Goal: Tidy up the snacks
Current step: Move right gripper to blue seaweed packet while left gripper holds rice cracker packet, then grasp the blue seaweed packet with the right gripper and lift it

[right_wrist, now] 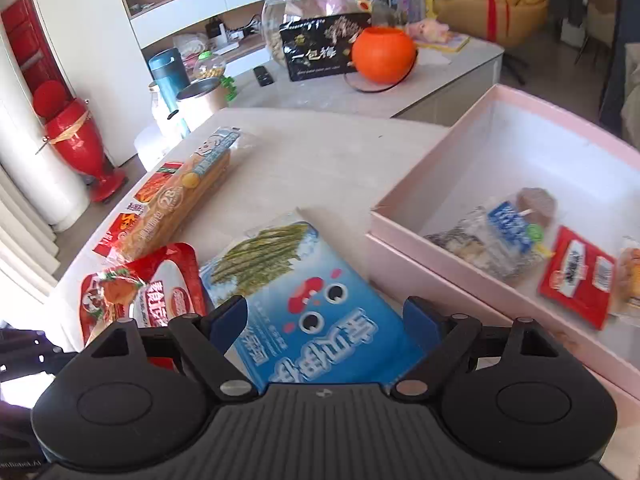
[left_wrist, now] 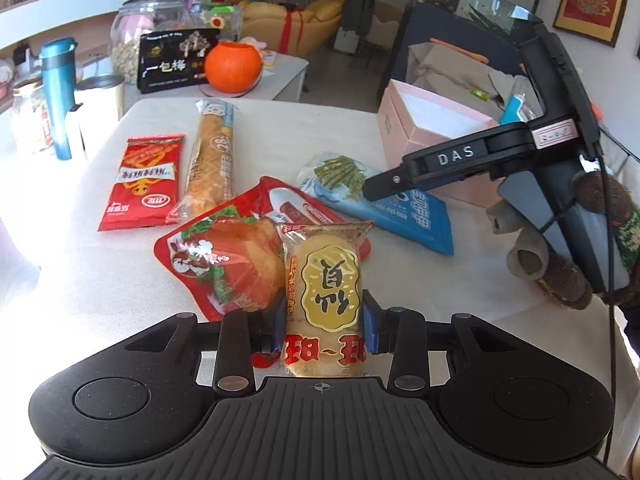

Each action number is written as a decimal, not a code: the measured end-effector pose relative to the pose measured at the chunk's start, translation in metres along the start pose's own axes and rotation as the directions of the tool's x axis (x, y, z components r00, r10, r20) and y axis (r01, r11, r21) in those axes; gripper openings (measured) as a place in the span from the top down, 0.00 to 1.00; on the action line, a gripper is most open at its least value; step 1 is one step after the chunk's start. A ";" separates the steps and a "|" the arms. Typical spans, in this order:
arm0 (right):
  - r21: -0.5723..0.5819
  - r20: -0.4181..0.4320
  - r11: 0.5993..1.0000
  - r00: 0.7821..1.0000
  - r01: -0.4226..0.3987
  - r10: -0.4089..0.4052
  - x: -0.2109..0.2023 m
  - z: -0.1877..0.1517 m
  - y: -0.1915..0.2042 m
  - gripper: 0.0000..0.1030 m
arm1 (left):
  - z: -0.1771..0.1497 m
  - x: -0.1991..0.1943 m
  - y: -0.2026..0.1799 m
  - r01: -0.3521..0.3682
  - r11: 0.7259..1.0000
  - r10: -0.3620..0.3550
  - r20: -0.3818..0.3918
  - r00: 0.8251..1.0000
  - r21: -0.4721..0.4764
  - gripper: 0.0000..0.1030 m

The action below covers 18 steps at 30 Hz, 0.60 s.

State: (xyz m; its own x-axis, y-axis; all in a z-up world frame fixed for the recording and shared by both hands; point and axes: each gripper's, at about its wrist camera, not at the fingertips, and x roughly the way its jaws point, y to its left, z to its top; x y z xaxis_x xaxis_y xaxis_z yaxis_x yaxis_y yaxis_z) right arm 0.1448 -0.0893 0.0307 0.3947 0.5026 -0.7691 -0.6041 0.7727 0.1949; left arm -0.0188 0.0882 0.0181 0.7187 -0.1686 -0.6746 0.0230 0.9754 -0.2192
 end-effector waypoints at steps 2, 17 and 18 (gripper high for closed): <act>-0.041 -0.010 0.999 1.000 0.012 -0.012 0.012 0.007 0.009 0.12 | -0.002 -0.001 0.001 0.008 1.000 -0.008 -0.004 1.000 -0.001 0.61; -0.070 -0.104 0.998 0.995 0.000 -0.007 -0.050 -0.064 0.008 0.29 | -0.010 0.008 -0.022 0.053 0.998 -0.052 -0.018 0.998 0.042 0.60; -0.069 -0.114 0.998 0.993 0.010 -0.018 -0.055 -0.070 0.007 0.28 | -0.011 0.009 -0.026 0.038 0.997 -0.037 -0.016 0.999 0.062 0.60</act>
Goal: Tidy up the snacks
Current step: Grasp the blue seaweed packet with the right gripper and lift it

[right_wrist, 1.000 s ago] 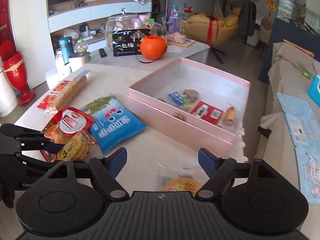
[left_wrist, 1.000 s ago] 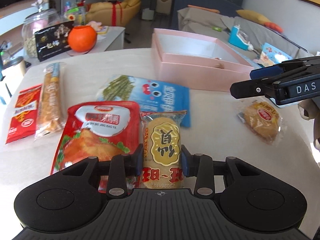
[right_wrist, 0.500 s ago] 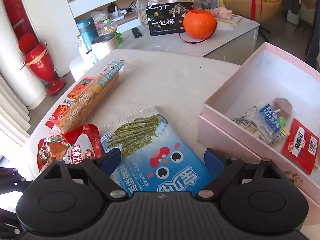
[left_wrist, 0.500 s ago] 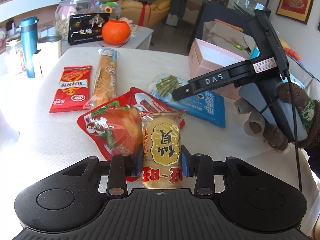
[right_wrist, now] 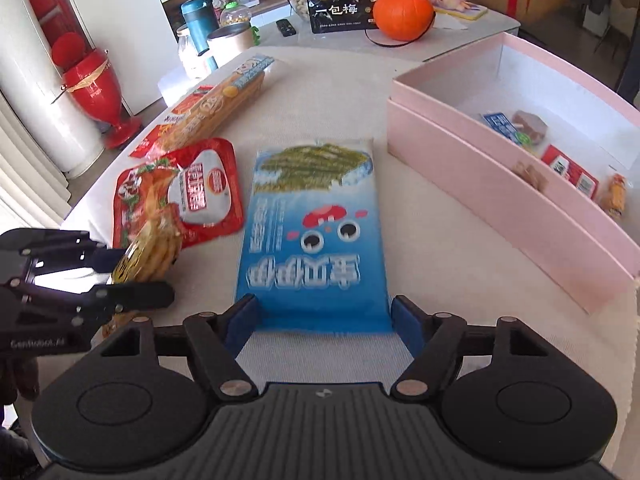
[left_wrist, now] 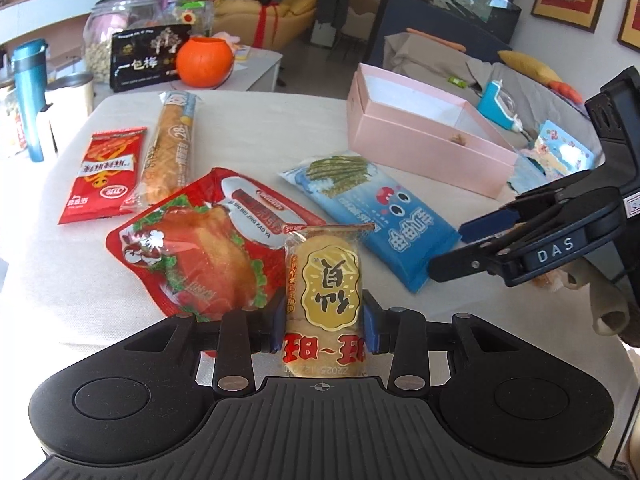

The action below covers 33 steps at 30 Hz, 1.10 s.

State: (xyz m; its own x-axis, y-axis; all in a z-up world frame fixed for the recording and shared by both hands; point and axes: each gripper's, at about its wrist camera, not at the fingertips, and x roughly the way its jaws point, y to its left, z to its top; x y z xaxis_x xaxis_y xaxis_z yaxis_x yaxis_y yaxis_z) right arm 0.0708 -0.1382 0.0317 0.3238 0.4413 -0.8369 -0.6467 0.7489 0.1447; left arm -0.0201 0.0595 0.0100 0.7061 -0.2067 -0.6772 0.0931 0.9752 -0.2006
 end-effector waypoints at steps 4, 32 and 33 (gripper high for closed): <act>0.046 0.026 0.998 0.998 0.048 -0.050 -0.010 -0.005 -0.004 0.20 | -0.003 0.002 -0.013 -0.048 0.996 0.048 0.002 0.999 0.071 0.59; 0.133 0.044 0.988 0.995 0.081 -0.088 0.014 0.060 0.011 0.18 | 0.001 0.006 -0.015 -0.033 0.994 0.034 -0.001 0.999 0.108 0.58; 0.137 0.048 0.987 0.994 0.090 -0.098 0.004 0.053 0.008 0.18 | 0.004 0.007 -0.017 -0.023 0.993 0.024 -0.008 1.000 0.114 0.58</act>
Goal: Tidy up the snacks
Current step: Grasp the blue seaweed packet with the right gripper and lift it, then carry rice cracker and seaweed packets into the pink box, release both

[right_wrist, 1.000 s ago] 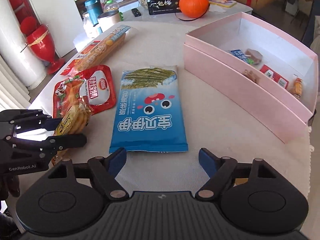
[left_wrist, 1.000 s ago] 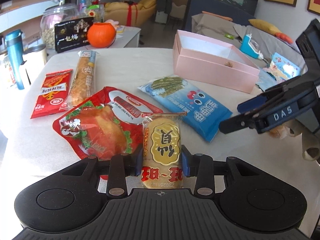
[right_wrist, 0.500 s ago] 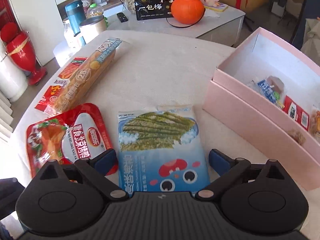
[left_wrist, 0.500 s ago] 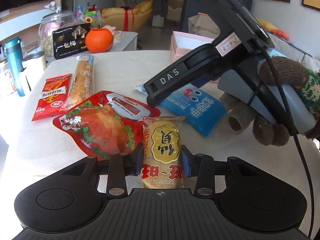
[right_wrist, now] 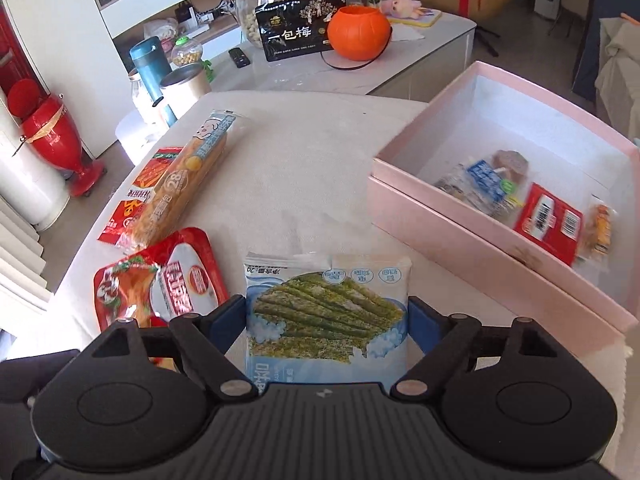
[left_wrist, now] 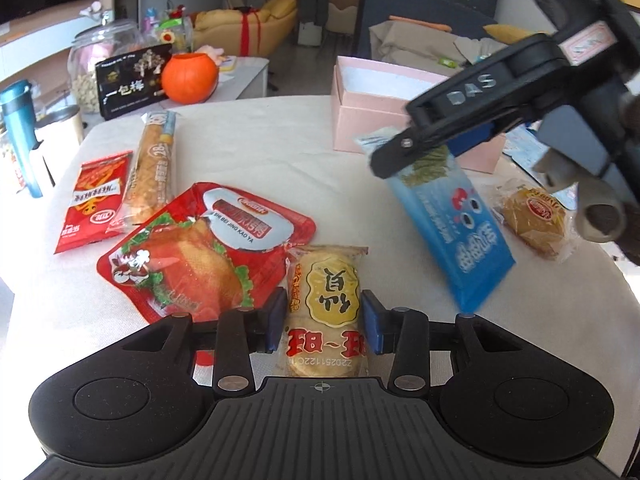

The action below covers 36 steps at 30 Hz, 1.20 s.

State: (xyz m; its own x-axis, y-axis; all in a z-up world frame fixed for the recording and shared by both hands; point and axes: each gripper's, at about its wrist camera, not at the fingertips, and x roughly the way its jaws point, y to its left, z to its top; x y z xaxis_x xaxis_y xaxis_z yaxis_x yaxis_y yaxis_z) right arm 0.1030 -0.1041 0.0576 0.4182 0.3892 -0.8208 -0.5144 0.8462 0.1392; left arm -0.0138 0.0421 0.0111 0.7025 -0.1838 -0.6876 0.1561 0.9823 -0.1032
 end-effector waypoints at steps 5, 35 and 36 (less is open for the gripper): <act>0.047 0.090 0.998 0.995 0.040 -0.044 -0.067 -0.022 -0.035 0.18 | 0.019 0.006 -0.020 0.042 0.998 -0.043 0.012 0.999 0.043 0.60; 0.149 0.276 0.973 0.937 0.176 -0.212 -0.090 0.037 -0.126 0.13 | 0.135 0.047 0.024 0.086 0.996 -0.088 0.215 0.973 0.020 0.59; 0.111 0.253 0.975 0.944 0.190 -0.213 -0.089 0.022 -0.121 0.13 | 0.123 0.039 0.032 0.066 0.998 -0.067 0.213 0.975 0.015 0.59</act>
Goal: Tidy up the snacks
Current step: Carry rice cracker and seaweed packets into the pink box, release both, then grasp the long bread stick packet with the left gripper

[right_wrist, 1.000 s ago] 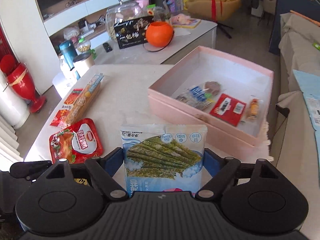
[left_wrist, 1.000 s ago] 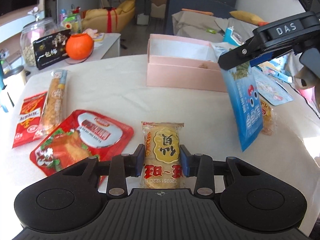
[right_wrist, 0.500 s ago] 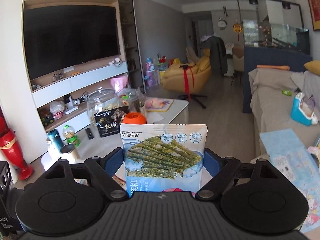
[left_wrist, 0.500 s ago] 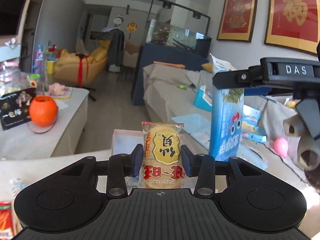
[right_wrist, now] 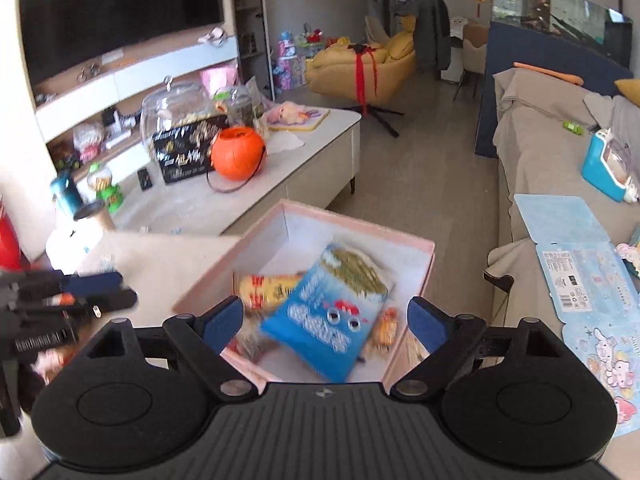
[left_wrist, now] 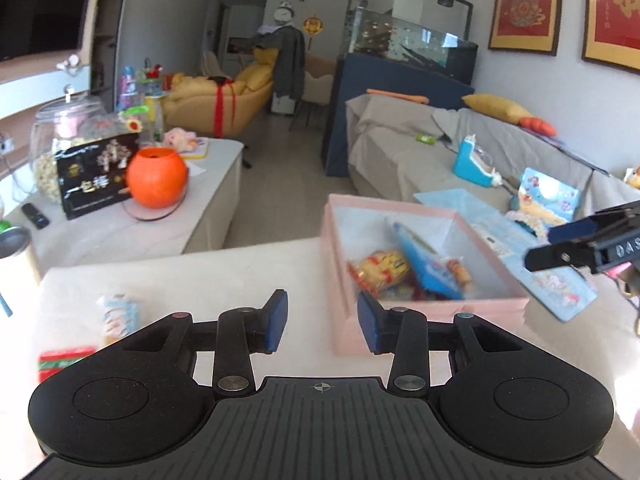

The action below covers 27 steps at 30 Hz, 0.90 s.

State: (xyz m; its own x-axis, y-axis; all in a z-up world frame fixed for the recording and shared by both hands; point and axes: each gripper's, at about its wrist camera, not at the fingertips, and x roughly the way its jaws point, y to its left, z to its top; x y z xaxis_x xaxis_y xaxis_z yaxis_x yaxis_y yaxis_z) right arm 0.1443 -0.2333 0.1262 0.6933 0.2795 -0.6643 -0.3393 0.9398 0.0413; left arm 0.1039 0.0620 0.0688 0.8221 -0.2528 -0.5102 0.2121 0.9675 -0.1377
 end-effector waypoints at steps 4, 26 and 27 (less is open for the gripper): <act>-0.097 -0.112 0.995 0.994 -0.002 -0.009 -0.009 -0.058 0.009 0.13 | -0.032 -0.029 0.034 -0.088 0.994 0.088 -0.015 0.996 -0.066 0.59; -0.161 -0.175 0.977 0.978 -0.138 0.109 0.040 -0.114 0.121 0.30 | -0.103 -0.067 0.016 0.011 0.979 -0.034 -0.108 0.994 -0.205 0.60; -0.179 -0.161 0.977 0.983 -0.118 0.089 0.043 -0.115 0.124 0.23 | -0.103 -0.066 0.012 0.026 0.981 -0.048 -0.111 0.993 -0.190 0.60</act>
State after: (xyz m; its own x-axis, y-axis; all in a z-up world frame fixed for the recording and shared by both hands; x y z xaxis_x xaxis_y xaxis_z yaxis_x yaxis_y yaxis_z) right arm 0.0587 -0.1270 0.0175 0.5491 0.3270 -0.7691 -0.5267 0.8499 -0.0146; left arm -0.0021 0.0900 0.0132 0.7470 -0.2976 -0.5945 0.1289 0.9421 -0.3096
